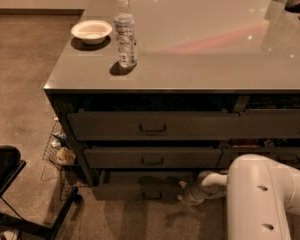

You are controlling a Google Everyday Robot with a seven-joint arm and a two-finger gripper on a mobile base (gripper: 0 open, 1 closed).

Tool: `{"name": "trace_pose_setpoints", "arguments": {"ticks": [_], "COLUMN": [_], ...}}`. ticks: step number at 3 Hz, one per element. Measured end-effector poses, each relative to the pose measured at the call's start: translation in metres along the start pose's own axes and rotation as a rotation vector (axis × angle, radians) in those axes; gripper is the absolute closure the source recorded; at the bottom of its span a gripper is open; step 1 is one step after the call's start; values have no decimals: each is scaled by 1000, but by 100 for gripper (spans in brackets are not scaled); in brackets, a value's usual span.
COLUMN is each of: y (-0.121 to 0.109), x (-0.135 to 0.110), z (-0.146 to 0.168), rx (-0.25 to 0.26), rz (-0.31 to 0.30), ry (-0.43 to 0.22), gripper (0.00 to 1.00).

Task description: Open bottom drawer

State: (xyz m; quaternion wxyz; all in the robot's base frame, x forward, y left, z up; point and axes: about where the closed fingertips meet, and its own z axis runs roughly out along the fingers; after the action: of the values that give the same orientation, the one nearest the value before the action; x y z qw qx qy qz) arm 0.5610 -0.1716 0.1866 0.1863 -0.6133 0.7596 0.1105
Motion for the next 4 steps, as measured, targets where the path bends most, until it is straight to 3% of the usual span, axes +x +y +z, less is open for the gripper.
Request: {"name": "trace_pose_setpoints", "arguments": {"ticks": [4], "y": [-1], "x": [-4], "z": [-9], "rx": [0], "rz": [0], "ry": [0], "gripper": [100]}}
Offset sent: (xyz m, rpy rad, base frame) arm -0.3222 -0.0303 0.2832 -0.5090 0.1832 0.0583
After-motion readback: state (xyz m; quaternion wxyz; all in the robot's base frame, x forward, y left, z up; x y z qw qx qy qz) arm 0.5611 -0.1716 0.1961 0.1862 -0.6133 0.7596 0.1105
